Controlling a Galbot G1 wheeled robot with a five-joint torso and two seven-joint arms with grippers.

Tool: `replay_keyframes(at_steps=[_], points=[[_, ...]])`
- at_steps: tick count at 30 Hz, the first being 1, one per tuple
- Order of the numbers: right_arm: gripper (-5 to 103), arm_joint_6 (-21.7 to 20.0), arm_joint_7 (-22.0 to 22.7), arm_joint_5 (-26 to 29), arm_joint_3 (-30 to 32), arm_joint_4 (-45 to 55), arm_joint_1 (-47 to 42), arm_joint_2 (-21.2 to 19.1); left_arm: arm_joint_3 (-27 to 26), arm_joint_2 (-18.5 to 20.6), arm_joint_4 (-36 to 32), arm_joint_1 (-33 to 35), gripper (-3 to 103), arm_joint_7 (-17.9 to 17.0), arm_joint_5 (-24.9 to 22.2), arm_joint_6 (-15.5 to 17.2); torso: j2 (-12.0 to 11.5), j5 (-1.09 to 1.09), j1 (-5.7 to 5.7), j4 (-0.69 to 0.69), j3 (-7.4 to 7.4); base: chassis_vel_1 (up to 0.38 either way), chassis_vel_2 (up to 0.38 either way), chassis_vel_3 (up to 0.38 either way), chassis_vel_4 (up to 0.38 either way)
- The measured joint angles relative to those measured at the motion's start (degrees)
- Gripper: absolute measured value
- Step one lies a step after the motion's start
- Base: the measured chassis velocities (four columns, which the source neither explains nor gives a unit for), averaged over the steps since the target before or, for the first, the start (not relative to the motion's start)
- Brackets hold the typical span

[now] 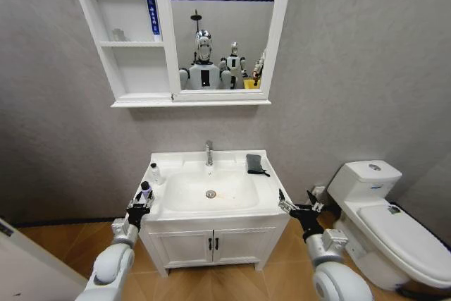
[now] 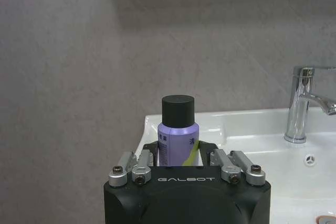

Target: Move facial cleanser and shampoo from washbasin to cabinet, then wipe washbasin with towel.

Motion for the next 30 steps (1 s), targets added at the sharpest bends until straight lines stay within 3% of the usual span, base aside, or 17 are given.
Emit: replay_keyframes(at_steps=[2, 3, 5, 6, 7, 8, 10, 13, 15, 16, 18, 19, 21, 22, 23, 27, 30], points=[[100, 0.0, 0.0, 0.1, 0.2, 0.0, 0.0, -0.2, 0.1, 2.5, -5.5, 0.6, 42, -3.9, -1.7, 3.9, 0.0, -0.01, 0.00, 0.00, 0.00, 0.000, 0.000, 0.000, 0.000], [100, 0.0, 0.0, 0.1, 0.2, 0.0, 0.0, -0.2, 0.1, 2.5, -5.5, 0.6, 42, -3.9, -1.7, 3.9, 0.0, -0.01, 0.00, 0.00, 0.00, 0.000, 0.000, 0.000, 0.000], [100, 0.1, 0.0, 0.0, -0.1, -0.2, 0.2, -0.2, -0.2, 5.9, -11.5, 0.7, 42, -8.3, -5.0, 9.2, 0.0, 0.02, 0.00, -0.01, 0.00, 0.000, 0.000, 0.000, 0.000], [100, 0.1, 0.0, 0.0, -0.1, -0.2, 0.2, -0.2, -0.2, 5.9, -11.5, 0.7, 42, -8.3, -5.0, 9.2, 0.0, 0.02, 0.00, -0.01, 0.00, 0.000, 0.000, 0.000, 0.000], [100, 0.1, 0.0, -0.1, -0.4, -0.3, 0.2, -0.1, -0.6, 7.4, -15.0, 0.5, 42, -10.7, -7.8, 12.2, 0.0, 0.01, 0.00, 0.00, 0.00, 0.000, 0.000, 0.000, 0.000], [100, 0.1, 0.0, -0.1, -0.4, -0.3, 0.2, -0.1, -0.6, 7.4, -15.0, 0.5, 42, -10.7, -7.8, 12.2, 0.0, 0.01, 0.00, 0.00, 0.00, 0.000, 0.000, 0.000, 0.000], [100, 0.1, -0.1, -0.2, -0.7, -0.4, 0.2, 0.1, -1.4, 10.5, -20.0, -0.5, 42, -14.2, -12.8, 16.5, 0.0, 0.01, 0.00, 0.00, 0.00, 0.000, 0.000, 0.000, 0.000], [100, 0.1, -0.2, -0.3, -0.7, -0.4, 0.2, 0.2, -1.8, 12.5, -21.8, -1.3, 42, -15.8, -15.1, 18.5, 0.0, 0.01, 0.00, -0.01, 0.00, 0.000, 0.000, 0.000, 0.000], [100, 0.2, -0.2, -0.4, -0.7, -0.4, 0.1, 0.3, -3.1, 16.2, -23.7, -3.3, 42, -17.7, -19.3, 20.9, 0.0, -0.01, 0.00, 0.00, 0.00, 0.000, 0.000, 0.000, 0.000], [100, 0.2, -0.3, -0.5, -0.7, -0.3, 0.0, 0.3, -3.8, 18.7, -24.1, -5.3, 42, -18.8, -22.3, 22.1, 0.0, 0.00, 0.00, 0.00, 0.00, 0.000, 0.000, 0.000, 0.000], [100, 0.2, -0.3, -0.5, -0.7, -0.2, -0.1, 0.4, -4.0, 20.0, -24.2, -6.6, 42, -19.4, -23.8, 22.6, 0.0, -0.01, 0.00, 0.01, 0.00, 0.000, 0.000, 0.000, 0.000], [100, 0.3, -0.3, -0.5, -0.6, -0.1, -0.2, 0.4, -4.0, 23.0, -24.2, -9.6, 42, -20.8, -27.5, 23.8, 0.0, -0.01, 0.00, -0.01, 0.00, 0.000, 0.000, 0.000, 0.000], [100, 0.3, -0.3, -0.6, -0.6, -0.1, -0.2, 0.4, -3.9, 24.4, -23.9, -11.1, 42, -21.5, -29.1, 24.3, 0.0, 0.00, 0.00, -0.02, 0.00, 0.000, 0.000, 0.000, 0.000], [100, 0.3, -0.3, -0.6, -0.4, -0.1, -0.2, 0.4, -3.0, 27.9, -22.8, -15.2, 42, -22.6, -32.6, 25.5, 0.0, 0.00, 0.00, -0.01, 0.00, 0.000, 0.000, 0.000, 0.000], [100, 0.3, -0.3, -0.6, -0.4, -0.1, -0.2, 0.4, -3.0, 27.9, -22.8, -15.2, 42, -22.6, -32.6, 25.5, 0.0, 0.00, 0.00, -0.01, 0.00, 0.000, 0.000, 0.000, 0.000], [100, 0.4, -0.3, -0.6, -0.3, -0.3, -0.2, 0.4, 1.0, 35.3, -15.9, -28.6, 42, -23.8, -41.3, 27.8, 0.0, 0.00, 0.00, 0.00, 0.00, 0.000, 0.000, 0.000, 0.000], [100, 0.4, -0.3, -0.6, -0.3, -0.4, -0.2, 0.4, 1.7, 36.1, -14.5, -31.1, 42, -23.9, -42.5, 28.2, 0.0, -0.01, 0.01, -0.01, 0.01, 0.000, 0.000, 0.000, 0.000]])
